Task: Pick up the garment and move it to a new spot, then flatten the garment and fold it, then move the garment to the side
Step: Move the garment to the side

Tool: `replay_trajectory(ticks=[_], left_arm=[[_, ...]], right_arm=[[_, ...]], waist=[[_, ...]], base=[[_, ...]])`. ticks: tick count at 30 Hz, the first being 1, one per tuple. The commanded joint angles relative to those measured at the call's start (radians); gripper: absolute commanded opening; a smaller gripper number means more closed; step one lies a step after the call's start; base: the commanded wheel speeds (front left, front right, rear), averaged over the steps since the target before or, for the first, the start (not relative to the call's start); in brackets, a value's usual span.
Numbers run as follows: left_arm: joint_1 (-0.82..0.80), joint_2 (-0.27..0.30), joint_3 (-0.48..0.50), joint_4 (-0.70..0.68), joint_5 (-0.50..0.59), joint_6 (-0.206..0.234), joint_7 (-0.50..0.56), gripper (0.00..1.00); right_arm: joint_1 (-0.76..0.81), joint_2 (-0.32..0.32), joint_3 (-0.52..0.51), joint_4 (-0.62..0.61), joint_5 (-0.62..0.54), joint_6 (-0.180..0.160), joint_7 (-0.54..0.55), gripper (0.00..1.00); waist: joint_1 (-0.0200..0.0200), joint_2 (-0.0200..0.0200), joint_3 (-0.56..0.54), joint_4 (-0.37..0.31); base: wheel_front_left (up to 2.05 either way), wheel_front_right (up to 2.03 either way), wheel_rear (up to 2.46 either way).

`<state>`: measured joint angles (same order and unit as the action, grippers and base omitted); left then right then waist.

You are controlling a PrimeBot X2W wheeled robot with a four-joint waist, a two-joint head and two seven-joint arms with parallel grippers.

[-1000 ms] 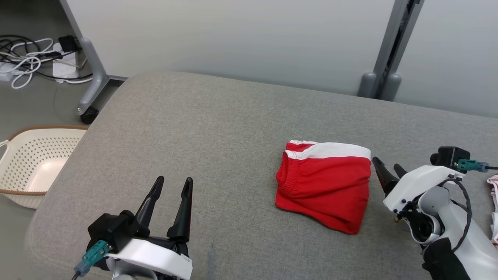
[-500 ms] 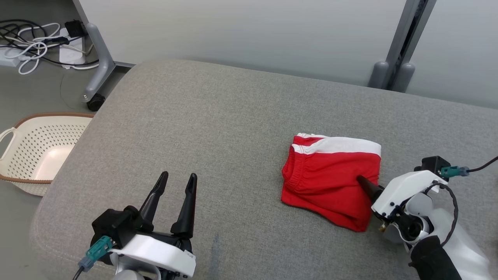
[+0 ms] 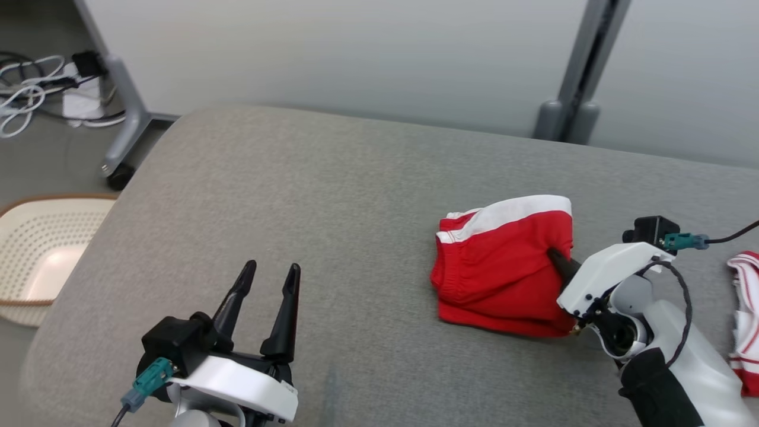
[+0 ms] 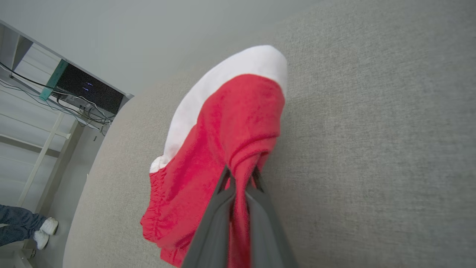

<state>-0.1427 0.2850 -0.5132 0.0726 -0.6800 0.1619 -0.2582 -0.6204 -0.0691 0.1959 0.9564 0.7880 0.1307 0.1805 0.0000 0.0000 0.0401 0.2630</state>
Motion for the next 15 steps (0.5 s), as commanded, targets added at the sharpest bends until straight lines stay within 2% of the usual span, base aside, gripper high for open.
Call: replay_trajectory(ticks=[1, 7, 15], left_arm=[[0.006, 0.004, -0.001, -0.003, 0.003, 0.001, 0.000, 1.00], [0.013, -0.014, -0.039, -0.015, 0.012, -0.008, 0.012, 1.00], [-0.017, -0.042, -0.078, -0.017, 0.024, -0.018, 0.020, 1.00]], right_arm=[[0.009, -0.017, 0.003, -0.010, -0.003, 0.000, -0.009, 0.00], [0.027, -0.074, 0.064, -0.104, 0.004, 0.000, 0.025, 0.00], [0.035, -0.173, 0.129, -0.251, 0.002, 0.000, 0.098, 0.00]], waist=[[0.0000, 0.0000, -0.022, -0.034], [0.0000, 0.0000, -0.051, -0.152], [0.0000, 0.0000, -0.033, -0.307]], base=[[0.00, 0.00, 0.00], [0.00, 0.00, 0.00], [0.00, 0.00, 0.00]])
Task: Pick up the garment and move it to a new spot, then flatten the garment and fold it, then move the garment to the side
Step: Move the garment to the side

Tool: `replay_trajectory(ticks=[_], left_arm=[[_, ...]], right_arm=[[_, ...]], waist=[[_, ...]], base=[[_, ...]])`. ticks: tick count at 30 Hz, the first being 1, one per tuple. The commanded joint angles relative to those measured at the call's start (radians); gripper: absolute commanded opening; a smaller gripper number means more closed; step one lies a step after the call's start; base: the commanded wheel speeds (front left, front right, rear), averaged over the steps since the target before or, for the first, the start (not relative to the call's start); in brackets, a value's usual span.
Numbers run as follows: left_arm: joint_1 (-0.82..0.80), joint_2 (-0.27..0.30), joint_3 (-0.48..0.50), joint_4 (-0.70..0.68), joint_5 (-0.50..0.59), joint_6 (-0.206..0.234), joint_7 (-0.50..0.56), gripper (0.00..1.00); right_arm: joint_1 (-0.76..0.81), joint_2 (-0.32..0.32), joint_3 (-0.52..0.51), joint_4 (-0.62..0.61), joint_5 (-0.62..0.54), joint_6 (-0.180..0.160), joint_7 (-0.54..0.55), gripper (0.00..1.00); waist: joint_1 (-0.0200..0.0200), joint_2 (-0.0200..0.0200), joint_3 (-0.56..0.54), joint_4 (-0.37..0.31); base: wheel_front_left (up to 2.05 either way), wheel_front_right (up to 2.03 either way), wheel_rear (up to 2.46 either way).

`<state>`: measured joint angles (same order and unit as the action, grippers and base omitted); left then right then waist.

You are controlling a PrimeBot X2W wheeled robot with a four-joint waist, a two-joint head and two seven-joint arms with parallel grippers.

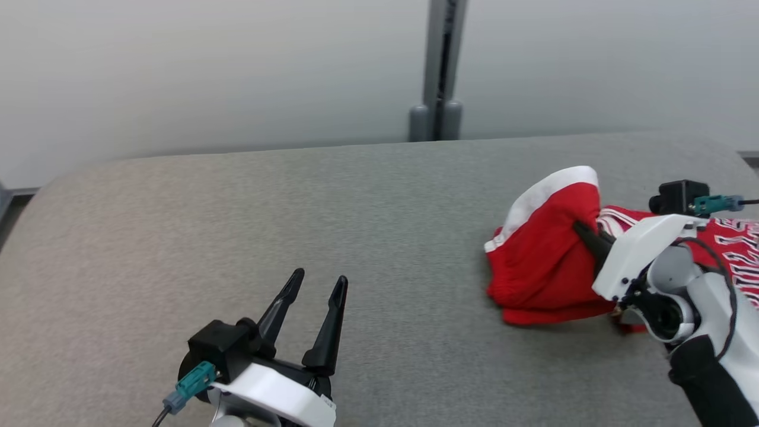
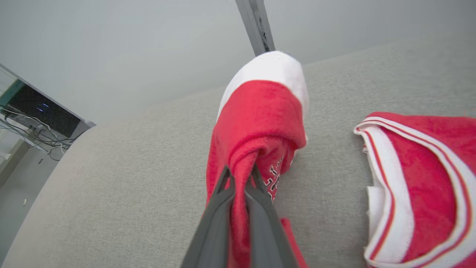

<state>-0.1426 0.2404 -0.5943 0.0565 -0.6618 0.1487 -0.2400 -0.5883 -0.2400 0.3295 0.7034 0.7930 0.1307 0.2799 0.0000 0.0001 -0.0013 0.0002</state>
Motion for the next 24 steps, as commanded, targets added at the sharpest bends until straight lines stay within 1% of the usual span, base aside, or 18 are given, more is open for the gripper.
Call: replay_trajectory(ticks=[1, 5, 10, 13, 14, 15, 20, 21, 22, 23, 24], left_arm=[[-0.020, 0.002, 0.002, 0.000, 0.006, -0.006, 0.001, 1.00], [-0.040, 0.003, -0.003, 0.001, 0.014, -0.008, 0.006, 1.00], [-0.064, 0.011, -0.008, 0.000, 0.021, -0.013, 0.015, 1.00], [-0.081, 0.015, -0.010, -0.002, 0.024, -0.015, 0.020, 1.00], [-0.085, 0.020, -0.011, -0.003, 0.027, -0.016, 0.025, 1.00], [-0.089, 0.022, -0.012, -0.004, 0.029, -0.015, 0.028, 1.00], [-0.100, 0.027, -0.014, -0.008, 0.030, -0.016, 0.035, 1.00], [-0.101, 0.028, -0.015, -0.008, 0.031, -0.016, 0.038, 1.00], [-0.105, 0.029, -0.015, -0.007, 0.029, -0.017, 0.038, 1.00], [-0.108, 0.029, -0.014, -0.007, 0.029, -0.016, 0.038, 1.00], [-0.109, 0.028, -0.015, -0.006, 0.029, -0.013, 0.038, 1.00]], right_arm=[[-0.001, -0.015, -0.002, -0.009, -0.001, 0.000, 0.008, 0.00], [-0.023, -0.076, 0.003, -0.049, -0.006, 0.000, 0.042, 0.00], [-0.044, -0.155, 0.021, -0.060, -0.022, 0.000, 0.071, 0.00], [-0.063, -0.205, 0.025, -0.033, -0.044, 0.000, 0.071, 0.00], [-0.079, -0.234, 0.032, -0.011, -0.076, 0.000, 0.057, 0.00], [-0.087, -0.245, 0.037, 0.005, -0.094, 0.000, 0.049, 0.00], [-0.128, -0.268, 0.069, 0.099, -0.181, 0.000, -0.006, 0.00], [-0.134, -0.265, 0.075, 0.123, -0.194, 0.000, -0.018, 0.03], [-0.139, -0.264, 0.082, 0.148, -0.210, 0.000, -0.029, 0.27], [-0.144, -0.262, 0.086, 0.172, -0.224, 0.000, -0.041, 0.94], [-0.149, -0.259, 0.083, 0.199, -0.232, 0.000, -0.052, 1.00]], waist=[[0.0000, -0.0001, 0.015, -0.058], [0.0000, -0.0001, 0.047, -0.098], [0.0000, -0.0001, 0.092, -0.118], [0.0000, -0.0001, 0.114, -0.116], [0.0000, -0.0001, 0.128, -0.113], [0.0000, -0.0001, 0.134, -0.112], [0.0000, -0.0001, 0.151, -0.100], [0.0000, -0.0001, 0.152, -0.096], [0.0000, -0.0001, 0.152, -0.092], [0.0000, -0.0001, 0.149, -0.088], [0.0000, -0.0001, 0.146, -0.084]], base=[[0.00, 0.00, 0.00], [0.00, 0.00, 0.00], [0.00, 0.00, 0.00], [0.00, 0.00, 0.00], [0.00, 0.00, 0.00], [0.00, 0.00, 0.00], [0.00, 0.00, 0.00], [0.00, 0.00, 0.00], [0.00, 0.00, 0.00], [0.00, 0.00, 0.00], [0.00, 0.00, 0.00]])
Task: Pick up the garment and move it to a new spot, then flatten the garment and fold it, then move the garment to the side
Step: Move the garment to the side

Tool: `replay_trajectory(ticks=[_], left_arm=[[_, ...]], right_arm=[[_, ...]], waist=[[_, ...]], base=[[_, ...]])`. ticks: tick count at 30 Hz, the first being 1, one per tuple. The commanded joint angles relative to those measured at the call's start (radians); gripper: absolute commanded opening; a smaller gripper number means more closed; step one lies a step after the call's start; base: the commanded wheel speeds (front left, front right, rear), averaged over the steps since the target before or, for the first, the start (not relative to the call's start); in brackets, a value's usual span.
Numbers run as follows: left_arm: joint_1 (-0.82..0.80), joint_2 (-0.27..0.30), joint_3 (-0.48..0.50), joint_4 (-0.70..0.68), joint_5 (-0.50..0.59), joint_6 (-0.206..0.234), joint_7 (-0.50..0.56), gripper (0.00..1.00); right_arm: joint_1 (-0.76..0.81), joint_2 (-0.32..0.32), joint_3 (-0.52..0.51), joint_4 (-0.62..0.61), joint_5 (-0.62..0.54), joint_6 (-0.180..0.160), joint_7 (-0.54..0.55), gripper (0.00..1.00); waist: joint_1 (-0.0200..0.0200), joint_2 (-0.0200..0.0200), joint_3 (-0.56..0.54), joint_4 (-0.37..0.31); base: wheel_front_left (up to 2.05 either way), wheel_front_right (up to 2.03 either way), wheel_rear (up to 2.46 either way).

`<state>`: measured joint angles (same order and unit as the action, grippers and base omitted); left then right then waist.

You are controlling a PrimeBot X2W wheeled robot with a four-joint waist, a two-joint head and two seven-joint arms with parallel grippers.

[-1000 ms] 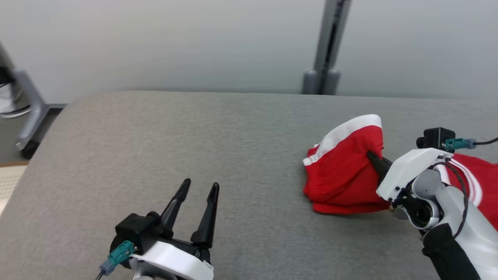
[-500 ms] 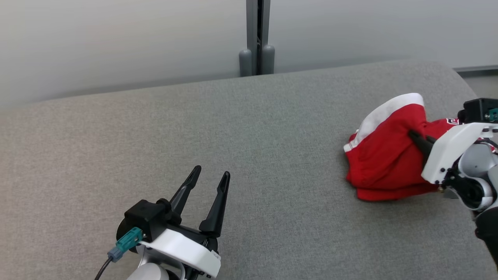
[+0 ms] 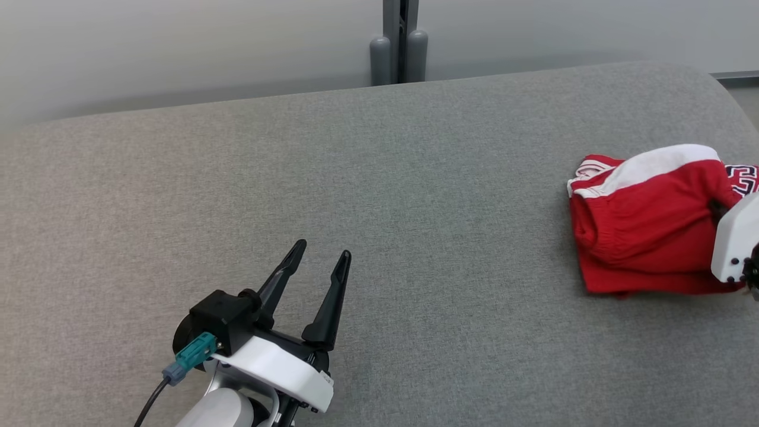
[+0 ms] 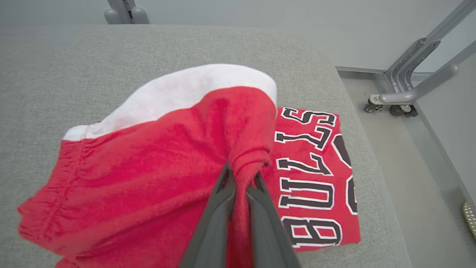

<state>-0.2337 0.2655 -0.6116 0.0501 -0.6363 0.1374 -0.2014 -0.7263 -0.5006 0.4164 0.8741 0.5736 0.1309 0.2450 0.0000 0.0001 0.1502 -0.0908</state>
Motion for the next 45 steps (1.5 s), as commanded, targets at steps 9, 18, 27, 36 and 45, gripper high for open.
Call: replay_trajectory(ticks=[9, 18, 27, 36, 45], left_arm=[[0.022, 0.007, 0.018, 0.008, -0.015, 0.013, -0.013, 1.00], [0.068, 0.041, 0.089, -0.005, -0.036, 0.044, -0.039, 1.00], [0.129, 0.097, 0.223, -0.056, -0.055, 0.099, -0.057, 1.00], [0.212, 0.092, 0.290, -0.074, -0.026, 0.138, -0.063, 1.00], [0.243, 0.053, 0.285, 0.005, 0.033, 0.101, -0.064, 1.00]], right_arm=[[-0.053, 0.005, -0.055, 0.205, -0.106, 0.000, -0.149, 1.00], [-0.036, 0.070, -0.134, 0.150, -0.122, 0.000, -0.363, 1.00], [0.181, 0.074, -0.154, -0.251, -0.059, 0.000, -0.449, 1.00], [0.547, 0.151, -0.313, -0.688, -0.128, 0.000, -0.452, 1.00], [0.747, 0.261, -0.384, -0.837, -0.216, 0.000, -0.416, 1.00]], waist=[[0.0000, -0.0001, -0.064, 0.019], [0.0000, -0.0001, -0.157, 0.019], [0.0000, -0.0001, -0.192, 0.038], [0.0000, -0.0001, -0.187, 0.069], [0.0000, -0.0001, -0.180, 0.098]], base=[[0.00, 0.00, 0.00], [0.00, 0.00, 0.00], [0.00, 0.00, 0.00], [0.00, 0.00, 0.00], [0.00, 0.00, 0.00]])
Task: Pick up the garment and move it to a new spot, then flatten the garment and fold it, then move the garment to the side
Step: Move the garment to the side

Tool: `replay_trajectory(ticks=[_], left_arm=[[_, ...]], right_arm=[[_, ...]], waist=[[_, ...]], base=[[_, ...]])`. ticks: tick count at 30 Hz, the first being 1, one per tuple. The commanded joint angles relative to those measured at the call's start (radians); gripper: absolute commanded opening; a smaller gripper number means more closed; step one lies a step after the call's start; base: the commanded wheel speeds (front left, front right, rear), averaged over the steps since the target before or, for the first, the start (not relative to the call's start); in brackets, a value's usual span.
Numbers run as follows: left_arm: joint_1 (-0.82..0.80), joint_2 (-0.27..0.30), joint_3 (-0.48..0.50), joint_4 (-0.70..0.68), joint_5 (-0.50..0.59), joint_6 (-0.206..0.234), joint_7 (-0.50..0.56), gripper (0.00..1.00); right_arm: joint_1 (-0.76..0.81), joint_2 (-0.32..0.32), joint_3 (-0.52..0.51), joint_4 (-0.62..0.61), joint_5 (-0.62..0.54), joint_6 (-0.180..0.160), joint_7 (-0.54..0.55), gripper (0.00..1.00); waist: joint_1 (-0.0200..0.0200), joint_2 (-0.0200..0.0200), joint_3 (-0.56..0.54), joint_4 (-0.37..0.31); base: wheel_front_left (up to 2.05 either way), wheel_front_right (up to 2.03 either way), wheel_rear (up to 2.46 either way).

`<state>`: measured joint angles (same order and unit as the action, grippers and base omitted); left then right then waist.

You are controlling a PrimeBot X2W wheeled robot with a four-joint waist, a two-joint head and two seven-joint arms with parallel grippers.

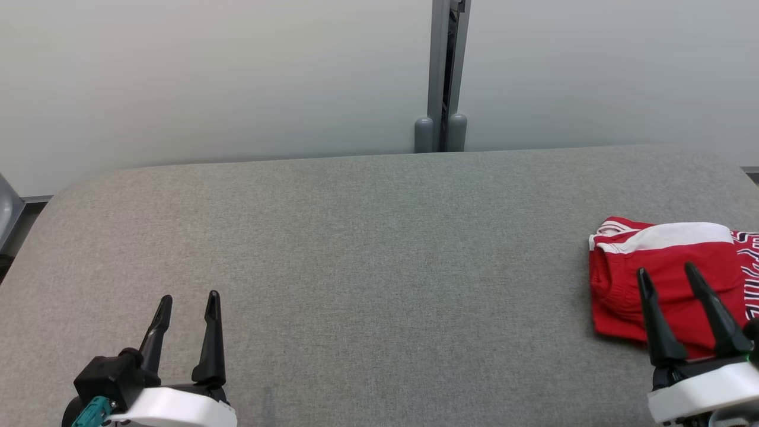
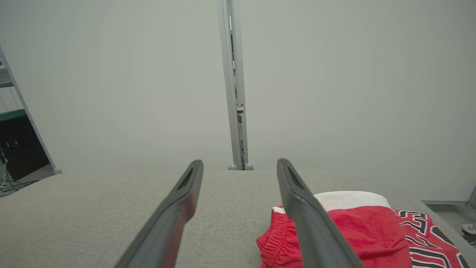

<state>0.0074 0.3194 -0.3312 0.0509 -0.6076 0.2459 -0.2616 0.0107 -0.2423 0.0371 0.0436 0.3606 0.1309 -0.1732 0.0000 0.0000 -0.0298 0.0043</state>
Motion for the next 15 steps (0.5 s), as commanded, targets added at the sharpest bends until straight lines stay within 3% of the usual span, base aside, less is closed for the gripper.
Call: replay_trajectory(ticks=[1, 15], left_arm=[[0.001, -0.001, 0.004, 0.004, 0.004, -0.008, -0.004, 1.00], [-0.019, -0.034, 0.028, 0.049, 0.047, -0.058, -0.004, 1.00]], right_arm=[[0.010, 0.002, -0.005, -0.006, -0.003, 0.000, 0.003, 1.00], [0.050, 0.042, -0.032, -0.027, -0.042, 0.000, 0.022, 1.00]], waist=[[0.0000, 0.0000, 0.000, 0.003], [0.0000, 0.0000, -0.014, 0.010]], base=[[0.00, 0.00, 0.00], [0.00, 0.00, 0.00]])
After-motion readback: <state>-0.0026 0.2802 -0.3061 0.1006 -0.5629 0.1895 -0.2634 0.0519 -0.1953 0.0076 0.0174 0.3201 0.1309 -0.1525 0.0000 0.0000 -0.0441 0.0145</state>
